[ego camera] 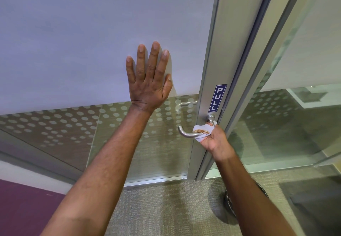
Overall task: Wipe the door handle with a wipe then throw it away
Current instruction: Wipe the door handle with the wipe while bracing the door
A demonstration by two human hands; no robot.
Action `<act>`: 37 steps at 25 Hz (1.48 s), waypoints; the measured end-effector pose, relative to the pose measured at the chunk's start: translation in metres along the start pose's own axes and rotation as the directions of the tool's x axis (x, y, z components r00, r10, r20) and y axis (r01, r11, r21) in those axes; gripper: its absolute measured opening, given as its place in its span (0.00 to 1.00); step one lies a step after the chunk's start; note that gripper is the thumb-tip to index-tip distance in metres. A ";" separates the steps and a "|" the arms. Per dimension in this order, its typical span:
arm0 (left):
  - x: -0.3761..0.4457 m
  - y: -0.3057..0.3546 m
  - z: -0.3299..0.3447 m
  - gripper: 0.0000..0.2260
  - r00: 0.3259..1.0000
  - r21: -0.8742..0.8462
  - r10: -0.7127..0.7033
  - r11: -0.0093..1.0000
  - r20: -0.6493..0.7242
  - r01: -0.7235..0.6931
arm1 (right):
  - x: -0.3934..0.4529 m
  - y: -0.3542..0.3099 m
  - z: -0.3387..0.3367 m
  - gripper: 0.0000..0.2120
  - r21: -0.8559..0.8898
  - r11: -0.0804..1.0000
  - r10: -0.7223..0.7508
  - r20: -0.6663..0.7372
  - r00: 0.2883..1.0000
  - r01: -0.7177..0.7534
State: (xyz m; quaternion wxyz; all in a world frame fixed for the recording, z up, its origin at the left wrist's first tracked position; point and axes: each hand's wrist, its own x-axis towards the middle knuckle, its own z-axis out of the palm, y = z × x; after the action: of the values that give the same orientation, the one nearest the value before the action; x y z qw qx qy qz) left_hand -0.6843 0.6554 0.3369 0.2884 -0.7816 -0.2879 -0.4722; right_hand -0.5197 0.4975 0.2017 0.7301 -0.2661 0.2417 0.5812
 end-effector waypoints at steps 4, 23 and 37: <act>0.000 0.000 -0.001 0.27 1.000 -0.006 -0.005 1.000 0.000 0.005 | -0.003 0.011 0.009 0.19 -0.060 0.990 -0.137 -0.119 0.983 0.130; 0.000 0.001 0.001 0.26 1.000 0.008 -0.003 1.000 -0.010 0.003 | -0.007 0.010 -0.004 0.09 -0.400 0.875 -0.315 -0.039 0.948 0.274; -0.001 0.002 0.001 0.26 1.000 0.015 -0.002 1.000 -0.005 0.002 | -0.011 0.012 -0.003 0.22 0.023 0.996 -0.090 0.024 0.996 0.090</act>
State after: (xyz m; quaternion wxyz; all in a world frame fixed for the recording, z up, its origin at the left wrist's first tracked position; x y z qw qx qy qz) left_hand -0.6831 0.6546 0.3356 0.2946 -0.7780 -0.2914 -0.4723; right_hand -0.5334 0.4899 0.2056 0.7614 -0.2613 0.2265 0.5483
